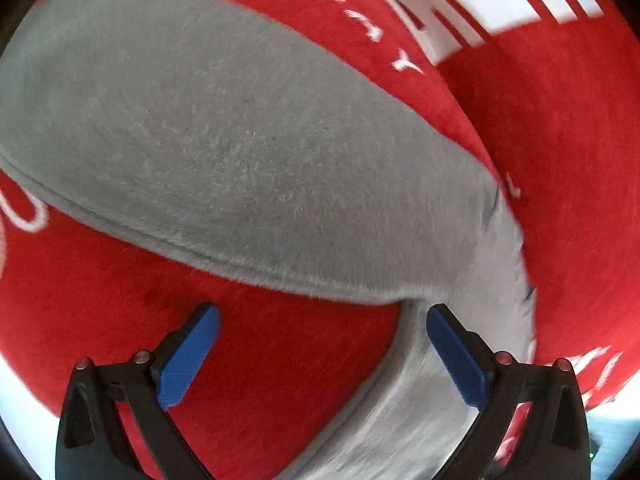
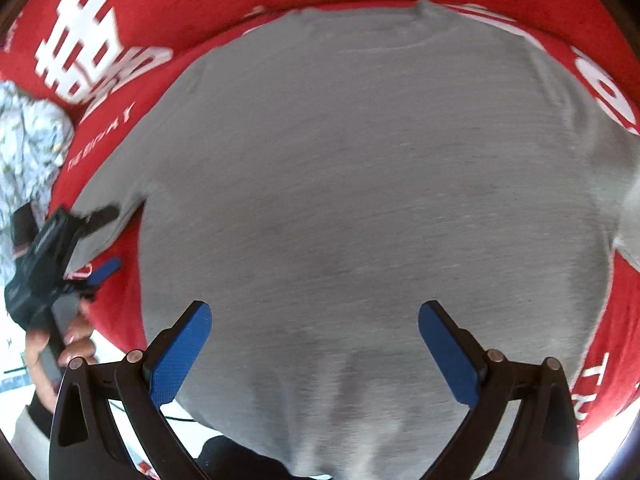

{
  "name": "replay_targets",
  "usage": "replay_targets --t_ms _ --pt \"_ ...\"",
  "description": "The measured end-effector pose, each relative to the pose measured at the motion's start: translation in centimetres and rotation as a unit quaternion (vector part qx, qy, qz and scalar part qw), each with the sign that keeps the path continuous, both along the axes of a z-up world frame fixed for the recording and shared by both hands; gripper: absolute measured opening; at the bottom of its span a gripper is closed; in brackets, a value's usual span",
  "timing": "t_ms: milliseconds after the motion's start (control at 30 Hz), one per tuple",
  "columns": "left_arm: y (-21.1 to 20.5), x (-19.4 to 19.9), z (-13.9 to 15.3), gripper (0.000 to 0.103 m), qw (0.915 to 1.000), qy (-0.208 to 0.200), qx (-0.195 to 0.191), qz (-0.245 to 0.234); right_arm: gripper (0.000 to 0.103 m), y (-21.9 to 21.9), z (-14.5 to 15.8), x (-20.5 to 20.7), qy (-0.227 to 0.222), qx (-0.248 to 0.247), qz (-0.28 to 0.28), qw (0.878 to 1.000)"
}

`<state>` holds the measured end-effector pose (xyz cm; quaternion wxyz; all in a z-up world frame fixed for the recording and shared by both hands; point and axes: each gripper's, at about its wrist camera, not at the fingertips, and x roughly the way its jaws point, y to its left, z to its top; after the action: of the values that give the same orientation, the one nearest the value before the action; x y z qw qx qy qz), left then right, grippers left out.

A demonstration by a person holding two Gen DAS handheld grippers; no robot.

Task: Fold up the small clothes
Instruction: 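Grasp the sweater's side edge with the left gripper and lift it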

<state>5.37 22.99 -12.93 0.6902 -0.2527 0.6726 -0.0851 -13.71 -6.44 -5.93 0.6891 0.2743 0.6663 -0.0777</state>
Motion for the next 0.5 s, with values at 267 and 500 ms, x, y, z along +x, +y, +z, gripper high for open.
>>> replay_targets --t_ms 267,500 --pt "4.4 2.9 3.4 0.103 0.9939 -0.088 0.037 0.055 0.103 1.2 1.7 1.1 -0.013 -0.013 0.015 1.000" --pt "13.7 3.0 3.5 0.103 0.9843 -0.083 0.097 0.122 0.103 1.5 1.4 1.0 -0.011 -0.012 0.008 1.000"
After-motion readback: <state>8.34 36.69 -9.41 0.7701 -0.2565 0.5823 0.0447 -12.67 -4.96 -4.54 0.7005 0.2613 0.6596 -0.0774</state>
